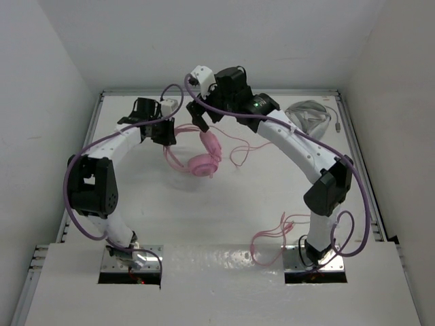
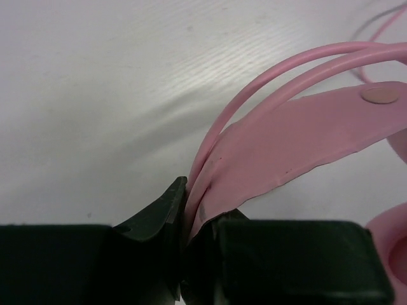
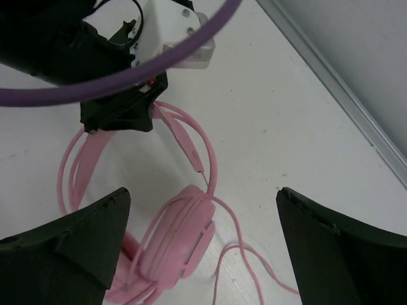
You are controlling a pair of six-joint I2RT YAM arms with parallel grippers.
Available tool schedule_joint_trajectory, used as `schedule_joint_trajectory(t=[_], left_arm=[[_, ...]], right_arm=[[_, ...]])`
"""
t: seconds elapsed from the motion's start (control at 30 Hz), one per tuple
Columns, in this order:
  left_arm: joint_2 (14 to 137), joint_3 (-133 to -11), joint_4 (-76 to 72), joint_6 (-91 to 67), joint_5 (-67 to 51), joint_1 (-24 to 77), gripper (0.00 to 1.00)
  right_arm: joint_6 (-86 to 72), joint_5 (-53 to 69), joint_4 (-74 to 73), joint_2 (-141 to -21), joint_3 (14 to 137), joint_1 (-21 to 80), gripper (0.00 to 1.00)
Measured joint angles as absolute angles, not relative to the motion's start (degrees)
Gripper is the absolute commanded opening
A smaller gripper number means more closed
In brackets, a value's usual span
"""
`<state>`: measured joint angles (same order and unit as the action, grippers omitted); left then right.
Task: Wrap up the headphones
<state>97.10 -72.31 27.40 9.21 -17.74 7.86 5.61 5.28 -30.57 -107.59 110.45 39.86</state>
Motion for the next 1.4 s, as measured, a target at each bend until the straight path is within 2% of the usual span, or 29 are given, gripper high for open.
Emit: schedule_joint_trajectory(t=[0.03,0.13,0.17,0.2,0.23,0.33,0.37,0.53,0.7,0.83,1.1,1.23,1.4], left_arm=[[97.12,-72.34,27.40,8.71,-20.12,7.42,0.00],[97.12,-72.44,27.27,6.61,-27.79,6.52,0.00],[97.12,-72.58,27.29,6.02,-29.69,6.00,0.00],[97.12,-72.86,27.31,5.61,-31.40,5.32,0.00],[97.12,-73.12,27.31,5.45,-32.53,4.71,0.00],[97.06,-73.97,27.24,4.71,-35.31,3.31,0.00],[96.92,-74.11,27.22,4.36,-35.88,3.01,0.00],[95.42,-74.15,27.29,3.55,-37.63,2.79,0.00],[93.51,-75.70,27.73,3.16,-39.42,2.74,0.00],[92.47,-77.19,27.75,2.90,-40.58,2.61,0.00],[92.14,-77.49,28.99,1.96,-42.00,2.57,0.00],[91.88,-79.07,30.09,0.71,-43.75,2.57,0.00],[91.37,-83.35,30.33,-1.67,-46.61,2.57,0.00]], right_arm=[[5.30,6.22,-30.81,-107.59,110.26,39.11,0.77],[3.29,9.45,-28.62,-105.49,105.45,35.29,0.59],[2.52,10.20,-27.90,-103.66,102.10,33.56,0.60],[1.54,11.07,-25.76,-100.79,96.64,31.16,0.65],[0.67,11.53,-25.28,-97.97,92.05,28.77,0.79],[-0.12,11.99,-22.52,-90.15,80.40,22.46,0.96],[0.08,12.21,-21.15,-87.96,77.14,21.71,0.99],[0.40,17.30,-5.87,-77.03,53.21,23.62,0.99],[1.83,20.95,8.99,-79.46,36.12,25.04,0.99],[1.63,22.35,19.51,-86.80,35.53,25.28,0.99],[-8.10,26.65,42.65,-103.11,43.05,25.32,0.97],[-12.53,27.07,47.11,-109.93,50.74,25.63,0.94],[-13.74,24.58,45.28,-114.78,59.96,26.81,0.94]])
